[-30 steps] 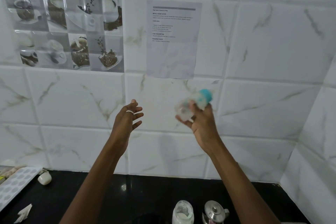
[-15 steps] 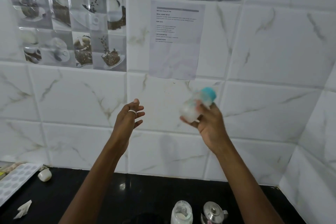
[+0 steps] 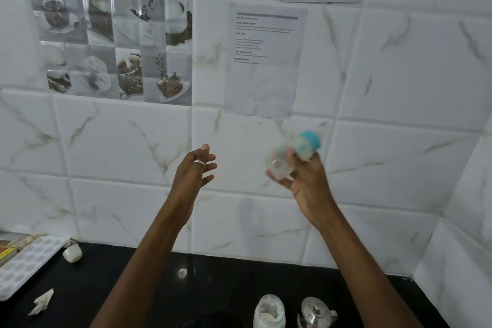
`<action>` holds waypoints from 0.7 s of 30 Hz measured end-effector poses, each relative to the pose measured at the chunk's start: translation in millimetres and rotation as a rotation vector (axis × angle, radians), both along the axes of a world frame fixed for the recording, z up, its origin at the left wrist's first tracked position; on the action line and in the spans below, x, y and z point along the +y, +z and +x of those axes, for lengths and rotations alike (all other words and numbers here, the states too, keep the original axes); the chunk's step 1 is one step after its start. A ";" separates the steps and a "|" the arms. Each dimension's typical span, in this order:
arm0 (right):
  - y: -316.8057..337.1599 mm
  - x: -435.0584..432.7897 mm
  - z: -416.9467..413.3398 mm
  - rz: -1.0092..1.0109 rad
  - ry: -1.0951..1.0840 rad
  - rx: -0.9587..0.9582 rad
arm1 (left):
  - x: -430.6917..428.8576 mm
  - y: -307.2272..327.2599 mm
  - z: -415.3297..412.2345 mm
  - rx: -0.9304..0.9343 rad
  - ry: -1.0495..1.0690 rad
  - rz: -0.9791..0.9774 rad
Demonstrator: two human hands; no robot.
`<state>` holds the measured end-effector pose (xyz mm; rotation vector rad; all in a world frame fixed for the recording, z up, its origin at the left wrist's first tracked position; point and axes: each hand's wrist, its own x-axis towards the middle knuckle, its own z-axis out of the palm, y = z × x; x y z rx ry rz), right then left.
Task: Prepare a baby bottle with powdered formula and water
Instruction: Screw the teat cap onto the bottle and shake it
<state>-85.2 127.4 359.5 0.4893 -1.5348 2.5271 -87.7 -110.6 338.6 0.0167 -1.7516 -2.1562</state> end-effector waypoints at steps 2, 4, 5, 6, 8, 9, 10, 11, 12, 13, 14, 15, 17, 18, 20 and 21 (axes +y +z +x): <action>-6.3 -2.3 4.9 0.292 0.099 -0.005 | 1.3 0.0 0.1 0.001 -0.005 0.001; -1.2 2.7 5.4 0.200 0.098 0.011 | 3.3 0.4 0.8 0.005 -0.010 0.000; 2.4 7.1 4.4 0.026 0.088 0.012 | 4.3 0.9 1.5 0.009 -0.010 -0.001; 5.7 10.4 2.1 -0.153 0.069 0.011 | 4.1 1.2 2.5 0.010 -0.007 -0.002; 9.6 9.6 0.6 -0.311 0.007 0.013 | 3.4 1.6 3.5 0.010 -0.001 0.001; 8.1 4.6 2.8 -0.251 -0.012 -0.010 | 3.0 1.9 4.0 0.009 0.000 0.005; 3.3 -0.8 4.7 -0.114 -0.005 -0.038 | 2.7 2.1 4.3 0.006 0.000 0.012; -2.2 -4.7 7.6 0.050 0.032 -0.052 | 3.1 2.2 4.0 0.003 -0.001 0.021; -7.1 -6.5 9.5 0.174 0.075 -0.050 | 3.9 2.3 3.7 0.002 -0.003 0.027; -9.0 -6.4 10.8 0.202 0.090 -0.039 | 5.0 2.5 3.7 0.004 -0.006 0.028; -7.6 -5.0 10.1 0.130 0.080 -0.031 | 6.0 2.7 3.8 0.006 -0.011 0.026; -4.0 -3.3 10.2 -0.005 0.067 -0.030 | 6.9 2.8 4.4 0.010 -0.014 0.022; 2.6 -3.1 6.5 -0.223 0.006 -0.016 | 5.8 2.2 5.6 0.013 -0.010 0.014; 3.0 -4.4 5.1 -0.223 -0.012 -0.014 | 4.7 2.0 5.9 0.010 -0.006 0.013; -1.9 -9.2 6.7 -0.004 0.007 -0.032 | 3.0 1.7 6.5 0.000 -0.002 0.020; -4.8 -9.9 8.9 0.154 0.044 -0.040 | 2.8 1.4 6.5 -0.003 -0.002 0.024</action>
